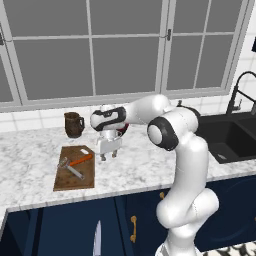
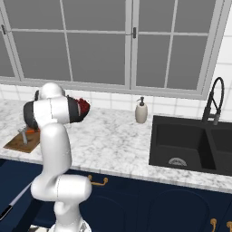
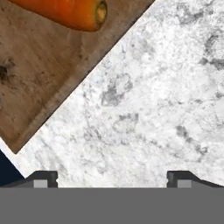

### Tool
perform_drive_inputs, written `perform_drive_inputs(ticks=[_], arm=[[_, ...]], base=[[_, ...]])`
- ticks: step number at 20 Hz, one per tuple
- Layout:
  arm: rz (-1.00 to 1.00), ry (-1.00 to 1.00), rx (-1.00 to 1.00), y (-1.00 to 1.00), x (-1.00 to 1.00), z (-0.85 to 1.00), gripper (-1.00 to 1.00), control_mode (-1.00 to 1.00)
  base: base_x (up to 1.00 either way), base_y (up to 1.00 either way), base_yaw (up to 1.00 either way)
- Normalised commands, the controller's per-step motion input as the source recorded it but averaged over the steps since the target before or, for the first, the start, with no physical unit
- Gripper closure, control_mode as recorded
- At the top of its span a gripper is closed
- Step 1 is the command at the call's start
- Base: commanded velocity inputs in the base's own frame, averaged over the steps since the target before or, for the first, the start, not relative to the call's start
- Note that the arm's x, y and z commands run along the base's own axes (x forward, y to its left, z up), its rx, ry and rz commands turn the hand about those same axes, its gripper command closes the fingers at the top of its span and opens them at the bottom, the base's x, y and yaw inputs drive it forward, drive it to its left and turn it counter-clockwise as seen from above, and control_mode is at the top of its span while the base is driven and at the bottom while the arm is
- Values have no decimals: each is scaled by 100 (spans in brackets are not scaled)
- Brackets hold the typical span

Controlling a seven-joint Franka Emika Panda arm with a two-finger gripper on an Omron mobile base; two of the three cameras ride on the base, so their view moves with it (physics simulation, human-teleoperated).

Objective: Place the appropriate cutting tool for cutting the carrot skin on the cutting board.

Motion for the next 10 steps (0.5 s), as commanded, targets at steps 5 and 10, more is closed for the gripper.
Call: perform_drive_inputs(ticks=[5, 10], arm=[[-1, 1, 5, -98, 5, -4, -100, -100], [-4, 0, 11, -100, 0, 0, -100, -100]], base=[[0, 0, 0], [0, 0, 0]])
